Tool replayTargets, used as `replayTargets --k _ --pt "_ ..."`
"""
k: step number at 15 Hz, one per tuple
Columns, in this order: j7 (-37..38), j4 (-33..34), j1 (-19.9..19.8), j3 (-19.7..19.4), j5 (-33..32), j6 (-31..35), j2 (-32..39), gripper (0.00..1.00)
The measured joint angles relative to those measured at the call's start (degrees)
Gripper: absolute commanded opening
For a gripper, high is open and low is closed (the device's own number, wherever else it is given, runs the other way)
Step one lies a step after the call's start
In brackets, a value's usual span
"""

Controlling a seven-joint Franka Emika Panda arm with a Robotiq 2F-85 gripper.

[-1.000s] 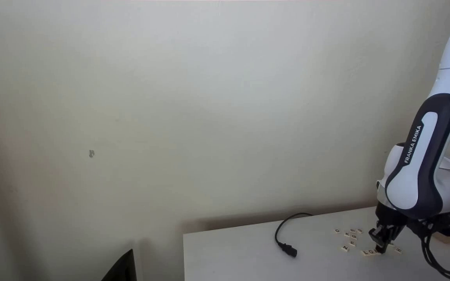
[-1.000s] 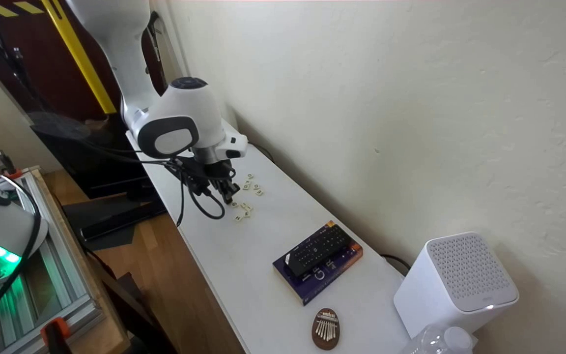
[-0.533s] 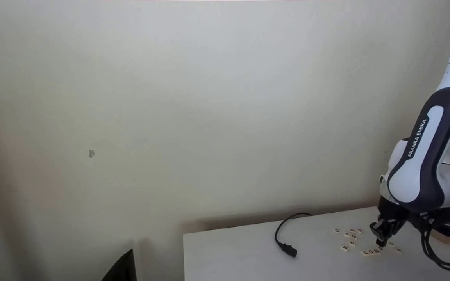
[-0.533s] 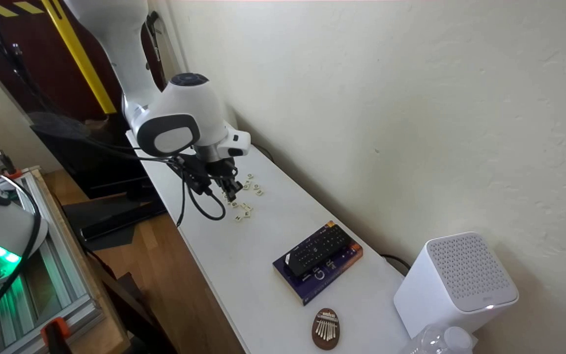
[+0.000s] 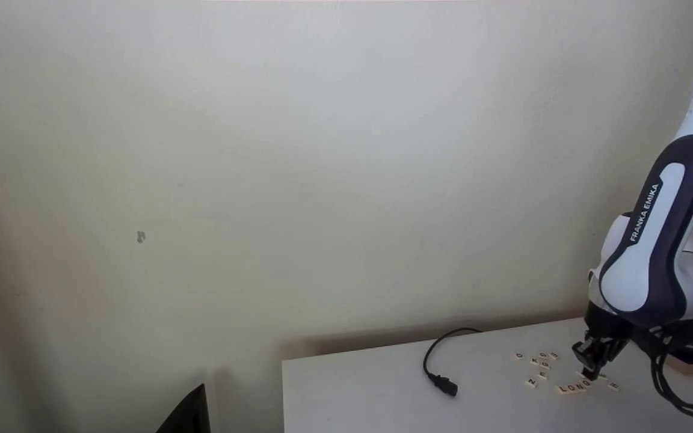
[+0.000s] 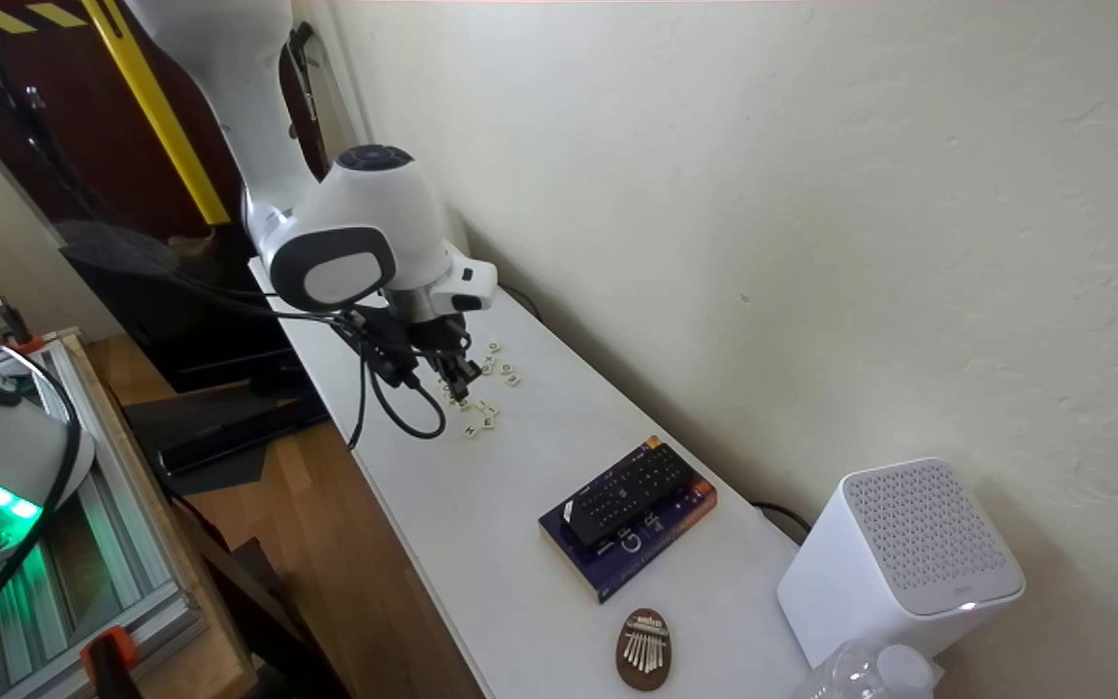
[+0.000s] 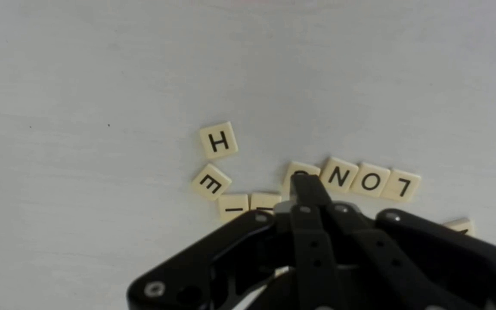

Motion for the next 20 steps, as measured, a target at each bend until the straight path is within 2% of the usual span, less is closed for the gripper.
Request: replayTargets --k 20 --pt "0.0 1.5 0.0 -0.3 0.0 -0.8 2.5 0.0"
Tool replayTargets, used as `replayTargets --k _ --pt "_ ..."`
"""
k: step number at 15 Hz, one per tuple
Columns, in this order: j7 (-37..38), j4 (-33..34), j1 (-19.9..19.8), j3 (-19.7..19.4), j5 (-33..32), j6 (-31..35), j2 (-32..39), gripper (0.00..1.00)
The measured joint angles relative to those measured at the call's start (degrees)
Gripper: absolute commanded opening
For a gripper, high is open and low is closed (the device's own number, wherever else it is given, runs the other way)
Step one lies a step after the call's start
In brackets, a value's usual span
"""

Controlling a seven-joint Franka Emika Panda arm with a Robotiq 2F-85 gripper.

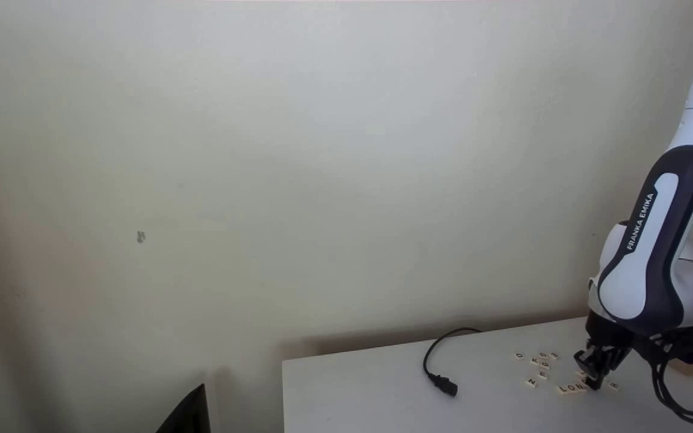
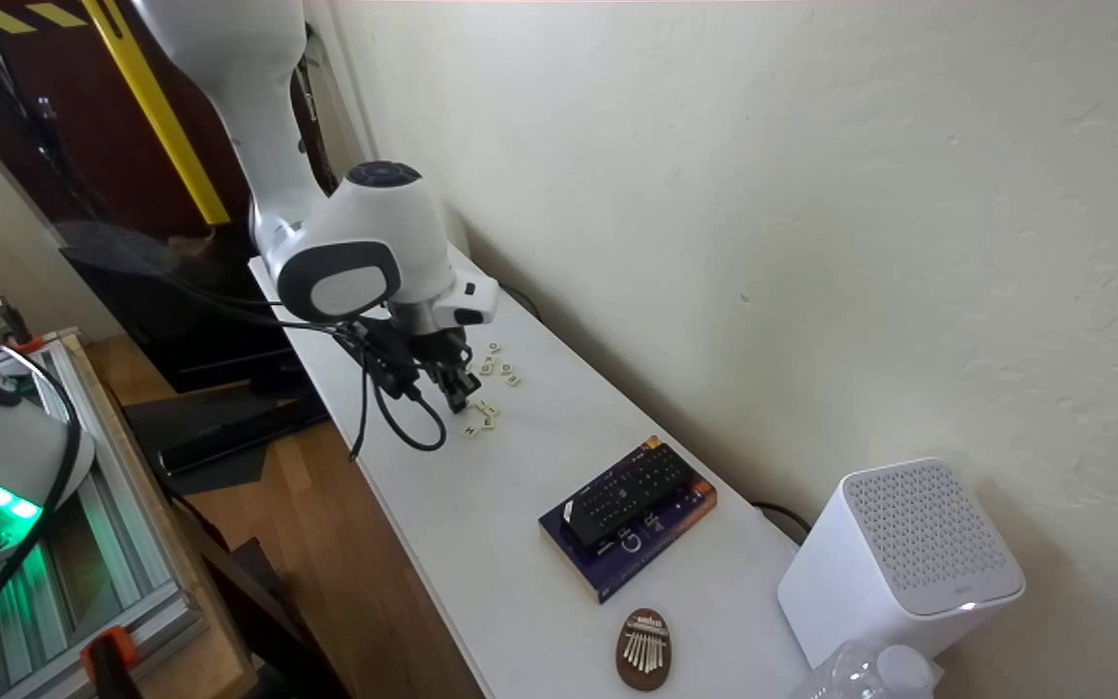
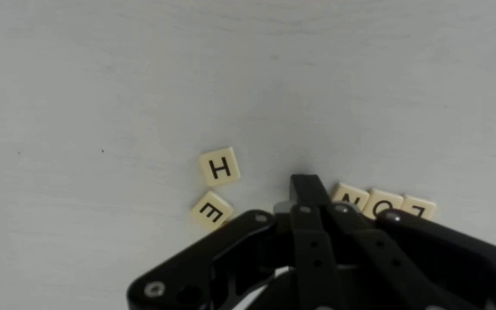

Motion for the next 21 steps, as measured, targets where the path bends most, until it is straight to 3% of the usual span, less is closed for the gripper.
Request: replayTargets --k 21 --pt "-2.7 0.7 2.1 -1.0 -0.9 -4.0 -0.6 0.0"
